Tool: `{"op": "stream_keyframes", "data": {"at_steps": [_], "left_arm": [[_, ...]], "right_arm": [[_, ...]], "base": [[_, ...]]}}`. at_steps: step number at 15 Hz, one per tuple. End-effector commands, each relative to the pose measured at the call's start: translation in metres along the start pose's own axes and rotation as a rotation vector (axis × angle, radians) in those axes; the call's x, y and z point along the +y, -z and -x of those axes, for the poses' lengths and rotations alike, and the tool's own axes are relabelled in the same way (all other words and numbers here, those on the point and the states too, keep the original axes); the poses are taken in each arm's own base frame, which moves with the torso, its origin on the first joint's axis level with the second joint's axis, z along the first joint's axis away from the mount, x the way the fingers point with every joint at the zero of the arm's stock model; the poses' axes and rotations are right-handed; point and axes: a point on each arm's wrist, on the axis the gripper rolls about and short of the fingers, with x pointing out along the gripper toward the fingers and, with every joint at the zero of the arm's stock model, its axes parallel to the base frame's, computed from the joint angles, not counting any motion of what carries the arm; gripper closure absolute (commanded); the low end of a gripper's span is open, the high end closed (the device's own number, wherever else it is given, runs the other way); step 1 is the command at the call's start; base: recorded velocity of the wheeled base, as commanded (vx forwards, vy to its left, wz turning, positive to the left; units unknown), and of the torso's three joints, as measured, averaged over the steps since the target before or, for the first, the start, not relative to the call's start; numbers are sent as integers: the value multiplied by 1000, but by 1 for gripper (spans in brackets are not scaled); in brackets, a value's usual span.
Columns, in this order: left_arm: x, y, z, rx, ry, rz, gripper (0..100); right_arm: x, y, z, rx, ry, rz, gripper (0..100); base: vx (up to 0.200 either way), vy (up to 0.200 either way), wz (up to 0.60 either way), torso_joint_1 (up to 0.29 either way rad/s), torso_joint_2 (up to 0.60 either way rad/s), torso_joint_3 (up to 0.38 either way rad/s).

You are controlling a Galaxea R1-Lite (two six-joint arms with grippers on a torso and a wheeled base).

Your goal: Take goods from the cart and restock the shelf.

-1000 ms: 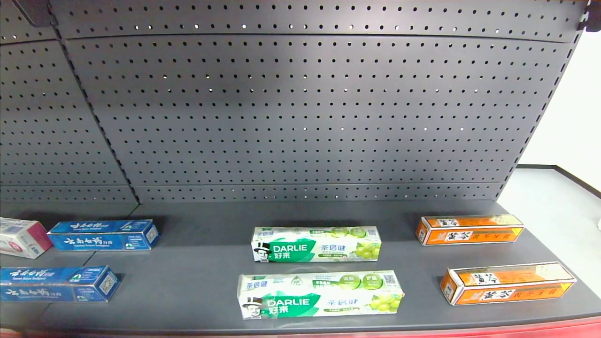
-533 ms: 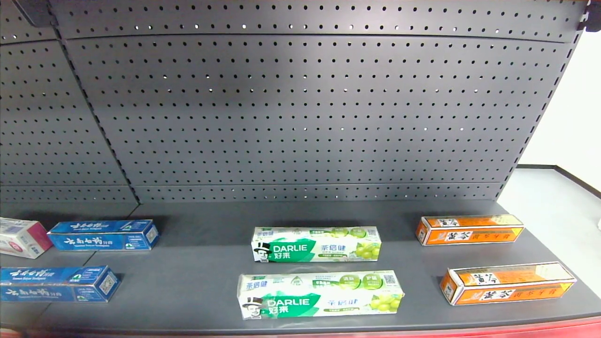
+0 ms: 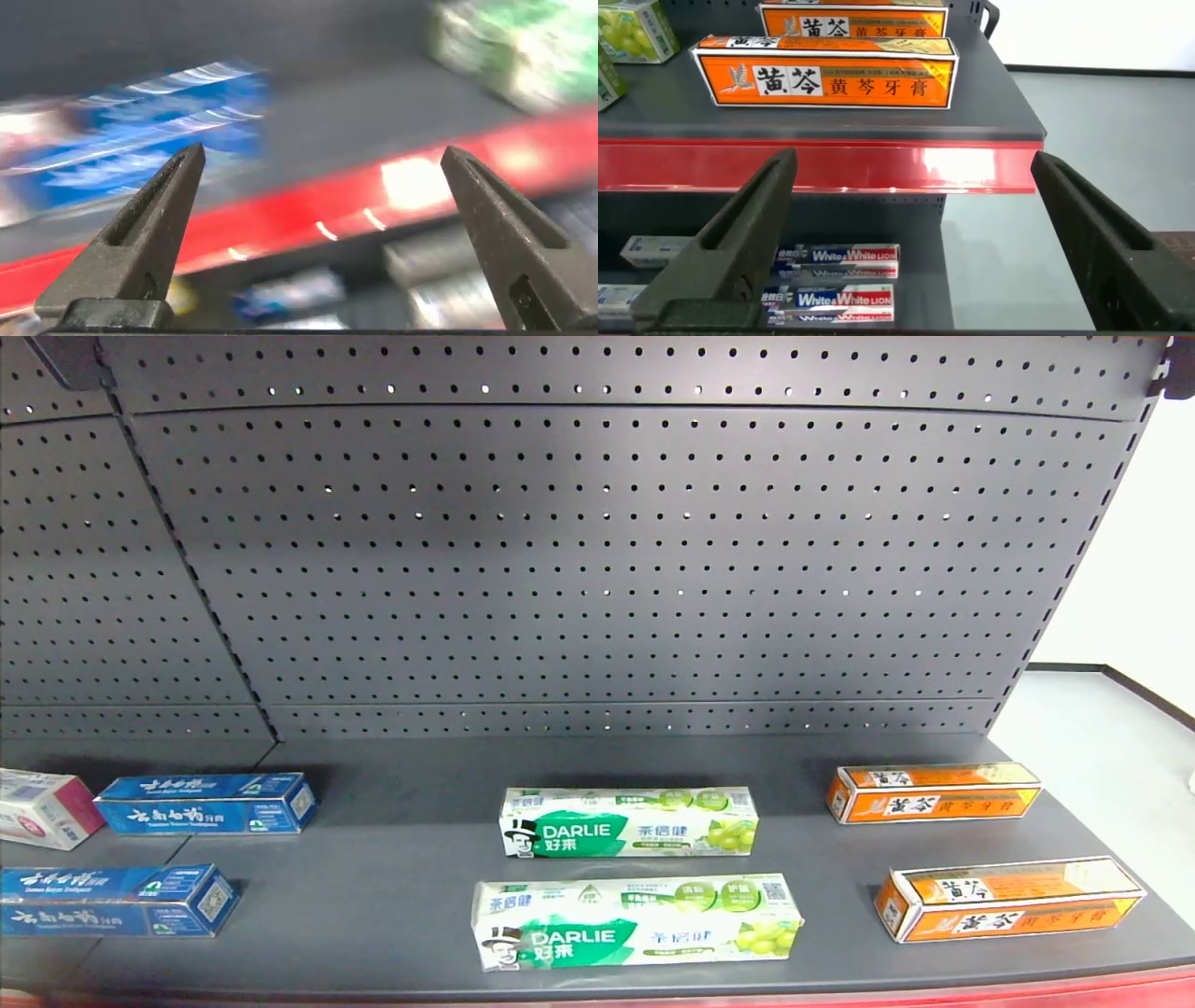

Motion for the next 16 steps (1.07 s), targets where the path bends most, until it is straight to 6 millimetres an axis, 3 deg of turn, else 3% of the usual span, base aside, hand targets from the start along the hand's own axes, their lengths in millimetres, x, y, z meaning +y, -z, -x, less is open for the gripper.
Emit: {"op": "stream_keyframes", "data": {"at_steps": [1,10,16], "left_arm": [[-1,7,0,66,26,11,0],[-3,11,3,74,-196,97,0],[-3,11,6,33,-145,104,0]], "right_arm": [[0,0,0,0,0,1,0],[0,0,0,1,0,1,0],[0,0,0,0,0,1,0]], "base": [[0,0,0,0,0,0],[0,0,0,0,0,0],[0,0,0,0,0,0]]}}
